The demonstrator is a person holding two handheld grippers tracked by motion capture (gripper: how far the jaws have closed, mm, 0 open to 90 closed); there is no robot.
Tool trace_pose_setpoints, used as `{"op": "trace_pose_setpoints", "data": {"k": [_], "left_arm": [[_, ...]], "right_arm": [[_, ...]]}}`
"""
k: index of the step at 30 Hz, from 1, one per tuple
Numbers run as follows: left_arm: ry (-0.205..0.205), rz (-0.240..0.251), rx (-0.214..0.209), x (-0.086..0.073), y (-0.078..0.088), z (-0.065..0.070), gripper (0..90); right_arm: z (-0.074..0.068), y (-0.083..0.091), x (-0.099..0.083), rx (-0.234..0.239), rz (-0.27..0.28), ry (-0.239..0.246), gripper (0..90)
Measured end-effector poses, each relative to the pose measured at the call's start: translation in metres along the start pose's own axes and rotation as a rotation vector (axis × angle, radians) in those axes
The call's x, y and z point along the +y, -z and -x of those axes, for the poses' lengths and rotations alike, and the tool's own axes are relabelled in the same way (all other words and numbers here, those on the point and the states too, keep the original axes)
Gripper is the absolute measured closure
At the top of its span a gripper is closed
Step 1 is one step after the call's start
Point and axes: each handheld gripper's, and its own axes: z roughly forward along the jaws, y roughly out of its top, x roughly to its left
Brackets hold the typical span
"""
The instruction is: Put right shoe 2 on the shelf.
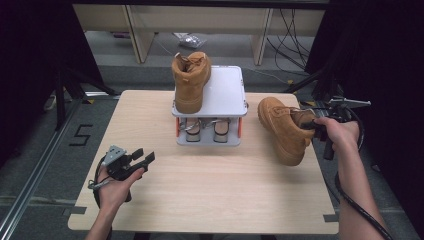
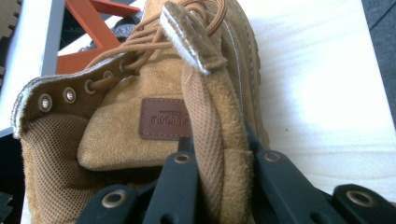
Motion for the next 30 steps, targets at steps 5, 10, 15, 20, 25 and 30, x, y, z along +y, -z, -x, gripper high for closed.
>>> {"op": "trace_pose_setpoints", "data": {"k": [5,10,15,20,25,30], "left_arm": [[0.002,-0.005,0.002,-0.001,-0.001,-0.001,46.6],[0.006,-0.008,0.001,-0.002,-0.001,-0.001,46.6],[0.008,-0.008,0.002,-0.003,-0.001,-0.002,46.6],[0.009,-0.009,0.005,-0.003,-0.001,-0.003,46.6],[0.009,-0.011,0.005,-0.003,0.000,-0.003,46.6],[0.010,-0.009,0.005,-0.003,0.000,-0.003,46.6]], "right_arm": [[-0.002,-0.001,0.002,0.006,0.022,-0.026,83.7],[-0.003,-0.004,0.002,0.009,0.036,-0.045,83.6],[-0.003,-0.004,0.003,0.012,0.043,-0.028,83.5],[-0.009,-0.004,0.005,0.007,0.060,-0.033,83.6],[-0.014,-0.006,0.007,0.048,0.128,-0.060,83.6],[-0.019,-0.002,0.009,0.038,0.115,-0.064,83.5]]}}
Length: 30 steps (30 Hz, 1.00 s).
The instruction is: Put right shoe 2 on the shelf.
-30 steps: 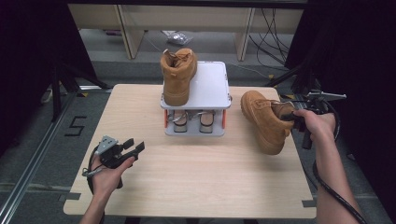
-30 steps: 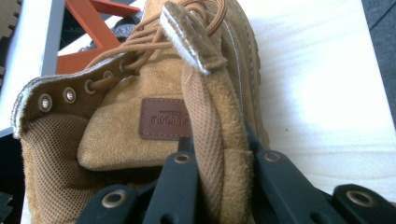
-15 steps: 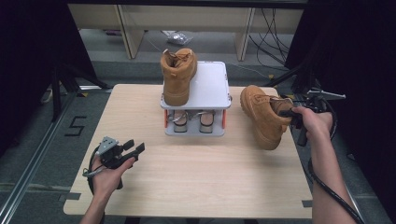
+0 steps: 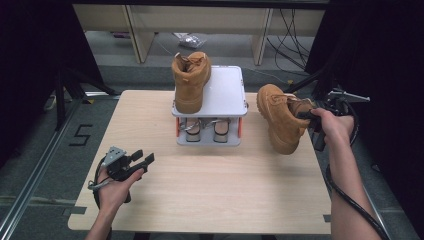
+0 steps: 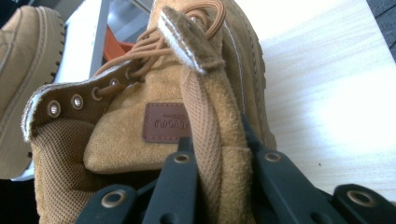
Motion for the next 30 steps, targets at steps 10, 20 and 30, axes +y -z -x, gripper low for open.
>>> {"op": "trace_pose_setpoints", "data": {"k": [10,20,30], "left_arm": [[0.000,0.000,-0.001,0.000,0.000,0.000,46.6],[-0.002,0.003,-0.001,0.001,0.001,-0.001,46.6],[0.003,0.013,-0.004,0.001,0.001,-0.002,46.6]], "right_arm": [[-0.009,0.003,0.004,0.018,0.009,-0.005,83.4],[-0.017,0.000,0.006,0.035,0.041,0.017,83.2],[-0.025,0.002,0.008,0.052,0.034,-0.001,83.1]]}}
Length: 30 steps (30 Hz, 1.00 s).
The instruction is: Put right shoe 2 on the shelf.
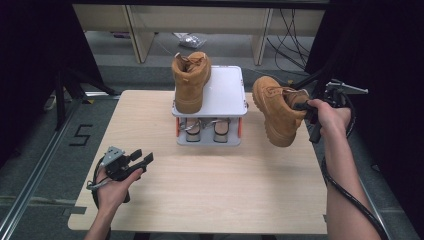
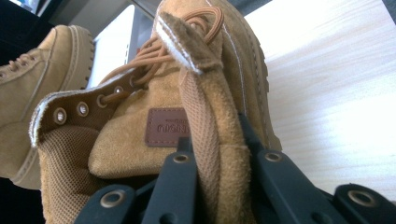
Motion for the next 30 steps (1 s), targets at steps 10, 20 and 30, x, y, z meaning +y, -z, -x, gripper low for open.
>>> {"op": "trace_pose_setpoints", "data": {"k": [10,20,30], "left_arm": [[0.000,-0.005,0.005,0.001,0.001,0.000,46.6],[0.000,-0.002,0.005,0.001,0.001,0.000,46.5],[0.003,0.001,0.006,0.001,0.002,-0.001,46.5]], "right_arm": [[-0.005,0.002,0.003,-0.002,0.030,0.033,83.1],[-0.010,0.004,0.006,0.007,0.048,0.037,83.0],[-0.019,0.005,0.010,0.023,0.060,0.026,82.9]]}}
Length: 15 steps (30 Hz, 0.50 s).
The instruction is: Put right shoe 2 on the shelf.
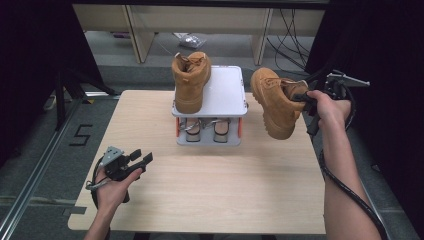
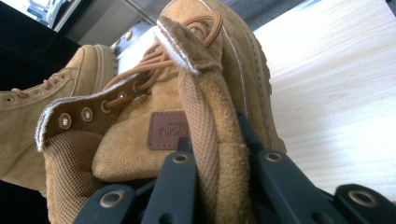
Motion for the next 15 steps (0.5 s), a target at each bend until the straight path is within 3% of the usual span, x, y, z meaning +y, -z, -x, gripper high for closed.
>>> {"op": "trace_pose_setpoints", "data": {"k": [3,4,5,8,15], "left_arm": [[-0.002,-0.001,-0.002,0.000,0.000,0.000,46.5],[-0.002,-0.001,-0.002,0.000,0.000,0.000,46.5],[-0.002,-0.001,-0.001,0.000,0.001,0.000,46.5],[-0.003,0.001,-0.002,0.000,0.000,0.000,46.5],[-0.003,-0.002,0.002,0.000,0.001,-0.001,46.5]], "right_arm": [[-0.005,0.000,0.000,0.015,-0.007,-0.039,82.9],[-0.005,0.000,0.000,0.015,-0.007,-0.039,82.9],[-0.003,-0.001,0.001,0.008,0.017,0.009,82.8],[-0.008,0.000,0.002,0.019,0.006,-0.025,82.8],[-0.012,0.000,0.004,0.019,0.019,-0.020,82.8]]}}
